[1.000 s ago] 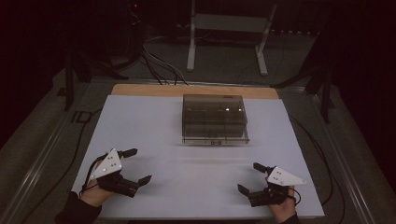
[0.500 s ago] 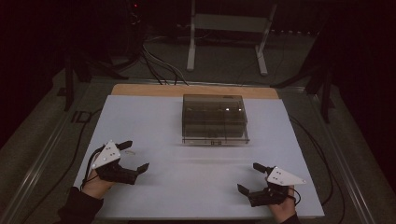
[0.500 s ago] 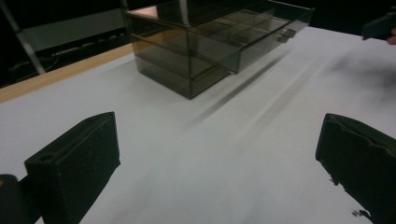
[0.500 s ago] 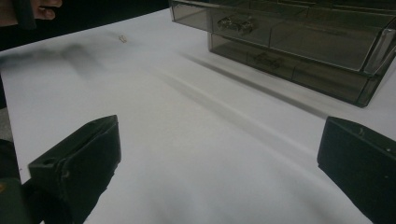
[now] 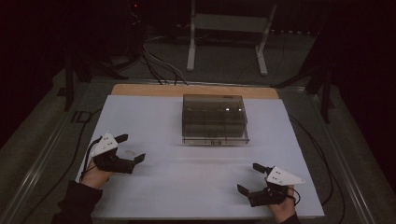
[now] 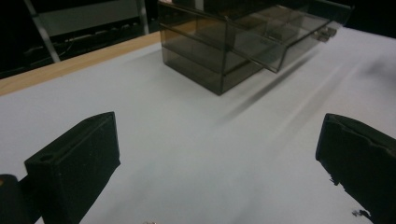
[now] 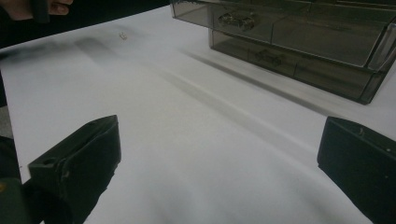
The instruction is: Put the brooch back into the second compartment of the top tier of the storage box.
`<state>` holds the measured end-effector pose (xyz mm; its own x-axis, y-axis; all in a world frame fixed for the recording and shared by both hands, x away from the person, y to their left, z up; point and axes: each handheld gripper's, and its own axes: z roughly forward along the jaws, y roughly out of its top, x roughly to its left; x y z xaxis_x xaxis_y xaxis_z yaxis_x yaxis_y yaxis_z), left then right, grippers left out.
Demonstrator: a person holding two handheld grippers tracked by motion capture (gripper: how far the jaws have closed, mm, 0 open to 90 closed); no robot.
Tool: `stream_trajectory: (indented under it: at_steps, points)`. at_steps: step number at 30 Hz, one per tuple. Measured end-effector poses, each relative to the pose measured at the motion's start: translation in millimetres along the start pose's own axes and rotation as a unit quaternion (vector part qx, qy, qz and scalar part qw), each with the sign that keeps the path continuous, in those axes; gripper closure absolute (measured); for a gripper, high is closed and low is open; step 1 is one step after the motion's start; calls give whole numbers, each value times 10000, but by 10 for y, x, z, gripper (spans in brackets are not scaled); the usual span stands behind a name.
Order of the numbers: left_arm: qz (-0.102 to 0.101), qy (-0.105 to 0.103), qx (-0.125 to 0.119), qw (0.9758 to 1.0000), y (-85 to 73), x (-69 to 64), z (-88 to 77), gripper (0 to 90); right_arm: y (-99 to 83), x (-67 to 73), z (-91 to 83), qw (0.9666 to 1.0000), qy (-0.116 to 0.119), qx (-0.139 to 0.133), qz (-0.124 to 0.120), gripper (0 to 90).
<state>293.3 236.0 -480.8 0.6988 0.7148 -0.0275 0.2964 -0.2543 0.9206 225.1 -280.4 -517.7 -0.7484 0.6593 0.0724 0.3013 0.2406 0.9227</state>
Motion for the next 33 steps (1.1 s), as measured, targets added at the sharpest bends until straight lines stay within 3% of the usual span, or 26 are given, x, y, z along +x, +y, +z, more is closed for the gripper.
stream_trajectory:
  at_steps: [3, 6, 13, 18, 21, 24, 27, 33]
  points:
    - [-99, 23, -1, 9999, -6, 57, 30, 7, 1, 2, -3, 10000, -1, -7, -28, 0]
    - [-183, 58, 153, 9997, -27, 103, 63, 7, 1, -1, -4, 10000, -9, -4, -14, 0]
    - [-150, 194, 491, 9985, -101, 183, 111, 7, 0, -4, -8, 10000, -17, -13, -25, 0]
    - [-281, 267, 588, 9975, -157, 293, 125, 7, -2, 2, -3, 10000, -2, 19, -9, 0]
    - [-257, 345, 759, 9962, -197, 344, 141, 9, -4, 1, 2, 10000, 4, 36, -19, 0]
    - [-203, 427, 878, 9950, -221, 369, 157, 64, -4, 1, 4, 10000, 13, 33, -8, 0]
    - [-158, 482, 1222, 9912, -272, 419, 208, 105, -5, 2, 9, 10000, 23, 45, 0, 0]
    - [-100, 479, 1473, 9879, -321, 444, 273, 177, -7, 1, 10, 10000, 23, 52, 11, 0]
